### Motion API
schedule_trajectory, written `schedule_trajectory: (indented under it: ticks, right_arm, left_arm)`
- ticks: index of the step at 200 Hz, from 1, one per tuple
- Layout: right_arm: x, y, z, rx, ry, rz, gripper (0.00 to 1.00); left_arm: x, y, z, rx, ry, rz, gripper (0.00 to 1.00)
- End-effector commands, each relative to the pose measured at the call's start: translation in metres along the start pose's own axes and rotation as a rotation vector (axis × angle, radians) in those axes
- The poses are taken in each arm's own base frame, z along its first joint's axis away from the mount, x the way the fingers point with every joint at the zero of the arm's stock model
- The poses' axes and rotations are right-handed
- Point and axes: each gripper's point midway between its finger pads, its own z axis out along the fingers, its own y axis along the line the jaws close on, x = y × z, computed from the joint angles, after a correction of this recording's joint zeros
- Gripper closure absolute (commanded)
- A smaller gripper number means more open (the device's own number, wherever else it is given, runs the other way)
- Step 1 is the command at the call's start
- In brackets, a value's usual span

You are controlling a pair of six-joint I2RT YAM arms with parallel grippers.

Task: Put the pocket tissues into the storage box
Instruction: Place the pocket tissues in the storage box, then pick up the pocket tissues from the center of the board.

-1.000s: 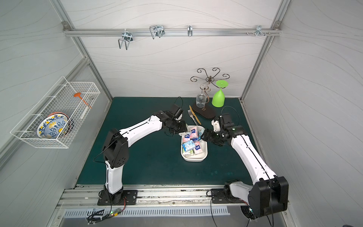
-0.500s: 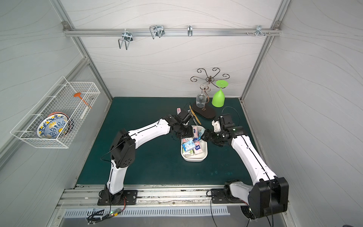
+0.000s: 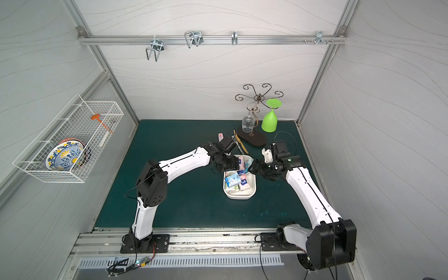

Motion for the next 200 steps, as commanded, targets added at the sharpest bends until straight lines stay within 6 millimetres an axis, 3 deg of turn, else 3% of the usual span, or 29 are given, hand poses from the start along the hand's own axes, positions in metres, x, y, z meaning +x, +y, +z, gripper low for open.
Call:
schedule_trajectory:
  ticks: [1, 24, 41, 51, 74, 106, 155, 200]
  right_arm:
    - [0.001, 0.002, -0.004, -0.010, 0.001, 0.013, 0.22]
    - [0.001, 0.001, -0.004, -0.008, 0.001, 0.014, 0.22]
    - [0.001, 0.003, -0.005, -0.012, -0.001, 0.013, 0.22]
    - [0.001, 0.003, -0.005, -0.013, -0.001, 0.013, 0.22]
    - [0.001, 0.003, -0.005, -0.015, -0.002, 0.010, 0.22]
    - [-0.001, 0.004, -0.006, -0.016, -0.004, 0.008, 0.22]
    - [-0.003, 0.004, -0.003, -0.014, 0.000, 0.009, 0.22]
    - [-0.006, 0.001, 0.004, -0.007, 0.012, 0.011, 0.22]
  left_arm:
    - [-0.010, -0.012, -0.012, 0.015, -0.034, 0.032, 0.18]
    - [-0.017, -0.013, -0.019, 0.005, -0.058, 0.053, 0.16]
    - [-0.029, -0.019, -0.033, 0.012, -0.098, 0.071, 0.02]
    - [-0.034, -0.016, -0.038, 0.005, -0.114, 0.074, 0.01]
    - [-0.051, -0.003, -0.048, 0.008, -0.138, 0.073, 0.01]
    - [-0.081, 0.030, -0.057, -0.011, -0.151, 0.018, 0.01]
    - [-0.127, 0.077, -0.053, -0.010, -0.202, -0.067, 0.01]
    - [-0.164, 0.106, -0.030, -0.092, -0.225, -0.078, 0.02]
